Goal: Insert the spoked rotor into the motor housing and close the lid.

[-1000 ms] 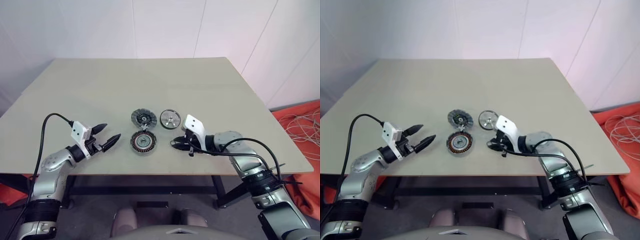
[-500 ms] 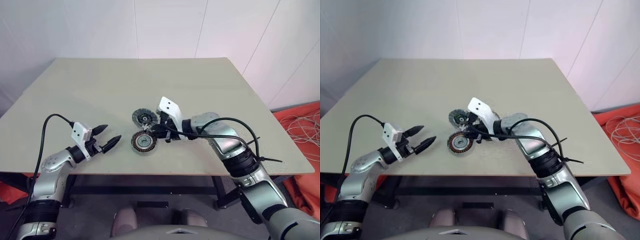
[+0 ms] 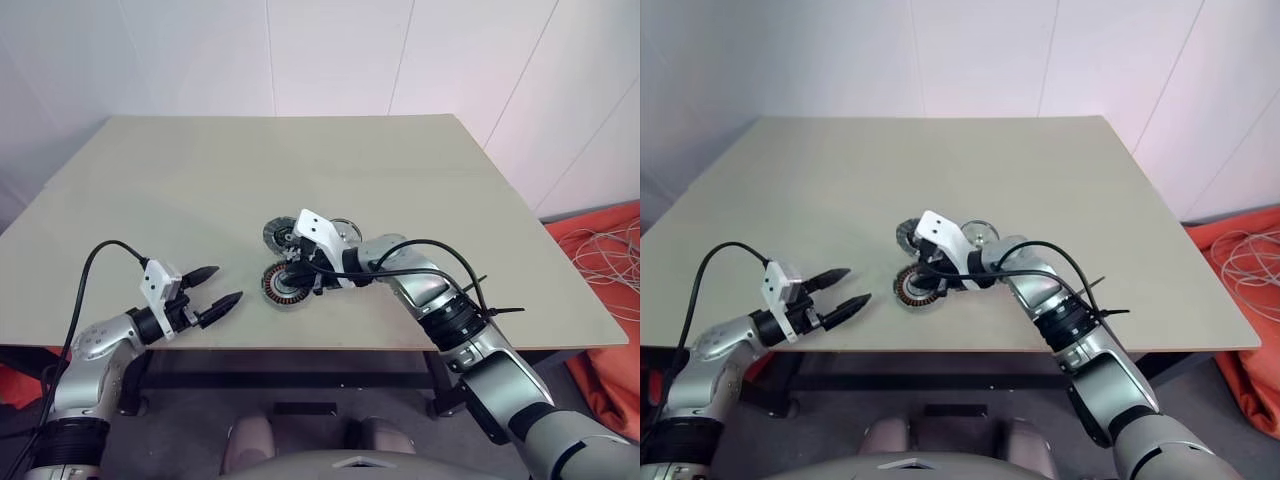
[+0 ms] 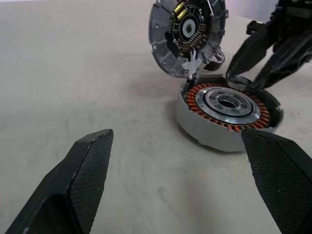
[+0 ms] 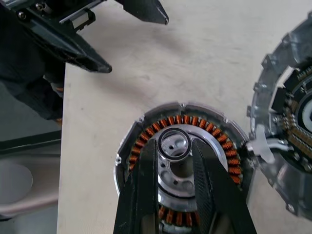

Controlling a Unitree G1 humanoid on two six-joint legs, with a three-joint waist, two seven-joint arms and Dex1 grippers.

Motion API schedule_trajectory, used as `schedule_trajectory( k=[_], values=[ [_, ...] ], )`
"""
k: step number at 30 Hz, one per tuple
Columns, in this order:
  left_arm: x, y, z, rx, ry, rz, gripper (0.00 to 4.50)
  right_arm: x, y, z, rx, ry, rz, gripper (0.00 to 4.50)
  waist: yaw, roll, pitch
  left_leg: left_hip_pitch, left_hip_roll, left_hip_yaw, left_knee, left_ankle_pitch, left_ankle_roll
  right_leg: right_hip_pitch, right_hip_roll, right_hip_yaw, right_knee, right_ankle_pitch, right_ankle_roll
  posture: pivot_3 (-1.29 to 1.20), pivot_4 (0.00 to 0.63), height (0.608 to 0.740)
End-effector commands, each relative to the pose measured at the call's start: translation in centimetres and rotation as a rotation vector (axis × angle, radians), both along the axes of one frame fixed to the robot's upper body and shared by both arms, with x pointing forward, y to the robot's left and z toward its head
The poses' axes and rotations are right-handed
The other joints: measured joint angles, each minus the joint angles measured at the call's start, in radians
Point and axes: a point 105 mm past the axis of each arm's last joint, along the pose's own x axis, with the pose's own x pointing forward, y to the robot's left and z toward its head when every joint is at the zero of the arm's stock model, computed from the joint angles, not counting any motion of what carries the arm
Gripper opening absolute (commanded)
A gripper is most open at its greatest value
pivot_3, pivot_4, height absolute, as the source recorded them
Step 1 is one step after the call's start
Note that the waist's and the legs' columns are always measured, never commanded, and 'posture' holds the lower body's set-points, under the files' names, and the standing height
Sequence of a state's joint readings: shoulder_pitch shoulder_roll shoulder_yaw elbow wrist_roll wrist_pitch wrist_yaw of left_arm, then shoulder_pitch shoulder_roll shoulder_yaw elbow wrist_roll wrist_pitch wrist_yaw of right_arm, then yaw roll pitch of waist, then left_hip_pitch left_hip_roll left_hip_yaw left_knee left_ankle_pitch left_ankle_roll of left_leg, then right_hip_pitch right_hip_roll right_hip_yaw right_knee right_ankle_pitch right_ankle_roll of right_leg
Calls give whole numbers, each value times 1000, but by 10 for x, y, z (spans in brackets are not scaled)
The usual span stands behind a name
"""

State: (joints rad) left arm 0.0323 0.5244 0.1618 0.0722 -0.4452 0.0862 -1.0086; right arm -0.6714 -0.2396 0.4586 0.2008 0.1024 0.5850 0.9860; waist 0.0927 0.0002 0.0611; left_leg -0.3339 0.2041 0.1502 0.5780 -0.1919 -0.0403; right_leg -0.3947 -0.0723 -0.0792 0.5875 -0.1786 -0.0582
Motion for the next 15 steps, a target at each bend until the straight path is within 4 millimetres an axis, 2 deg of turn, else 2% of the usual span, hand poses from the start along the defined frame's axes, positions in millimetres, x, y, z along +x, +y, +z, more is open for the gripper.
schedule_trajectory(
  k=[1, 15],
  values=[
    [-4, -9, 15, 10, -51, -74, 4500, 5, 6, 9, 10, -47, 22, 660, 0, 0, 0, 0, 0, 0, 0, 0, 0, 0, 0, 0, 0, 0, 0, 0, 0, 740],
    [-5, -15, 18, 10, -62, -106, 4500, 10, -3, -2, -9, -23, -15, 660, 0, 0, 0, 0, 0, 1, 0, 0, 0, 0, 0, 0, 0, 0, 0, 0, 0, 740]
  ],
)
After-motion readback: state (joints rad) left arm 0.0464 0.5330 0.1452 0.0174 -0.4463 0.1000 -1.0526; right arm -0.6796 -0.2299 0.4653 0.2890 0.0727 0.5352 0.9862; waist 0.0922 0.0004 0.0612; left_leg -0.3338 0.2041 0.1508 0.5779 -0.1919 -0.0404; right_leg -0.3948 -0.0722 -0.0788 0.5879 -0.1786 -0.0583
